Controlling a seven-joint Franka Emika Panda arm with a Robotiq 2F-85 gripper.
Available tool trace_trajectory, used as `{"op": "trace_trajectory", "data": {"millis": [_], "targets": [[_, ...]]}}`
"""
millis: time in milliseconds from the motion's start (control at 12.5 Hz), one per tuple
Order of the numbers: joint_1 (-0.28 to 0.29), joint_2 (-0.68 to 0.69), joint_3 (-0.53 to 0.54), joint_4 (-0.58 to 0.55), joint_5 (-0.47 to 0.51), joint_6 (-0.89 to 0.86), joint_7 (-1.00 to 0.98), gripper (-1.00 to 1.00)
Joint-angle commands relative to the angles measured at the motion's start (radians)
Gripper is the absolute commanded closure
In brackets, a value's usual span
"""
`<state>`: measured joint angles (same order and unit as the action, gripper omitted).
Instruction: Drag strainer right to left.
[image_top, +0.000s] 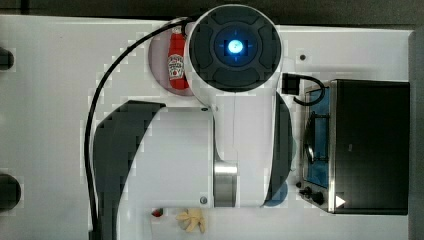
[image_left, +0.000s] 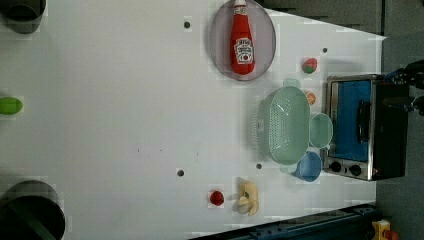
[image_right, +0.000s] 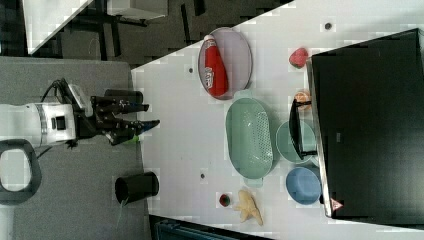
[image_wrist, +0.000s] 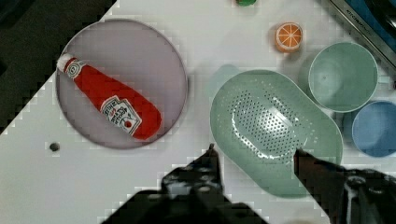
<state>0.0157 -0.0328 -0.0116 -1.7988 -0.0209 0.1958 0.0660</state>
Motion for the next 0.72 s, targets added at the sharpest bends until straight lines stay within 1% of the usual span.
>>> {"op": "trace_trajectory", "data": {"millis": [80,160,240,320,480,720], "targets": [[-0.025,-0.397,-0.035,-0.215,0.013,-0.197,0.079,-0.59],[-0.025,-0.396,-0.035,-0.216,0.013,-0.198,0.079,-0.82],[-0.025,-0.396,-0.035,-0.221,0.013,-0.197,0.079,-1.00],[-0.025,-0.391,-0.035,-0.233,0.013,-0.189,0.079,-1.00],[-0.025,-0.361,-0.034,-0.282,0.013,-0.120,0.081,-1.00],[-0.024,-0.277,-0.033,-0.410,0.013,0.095,0.108,-1.00]]}}
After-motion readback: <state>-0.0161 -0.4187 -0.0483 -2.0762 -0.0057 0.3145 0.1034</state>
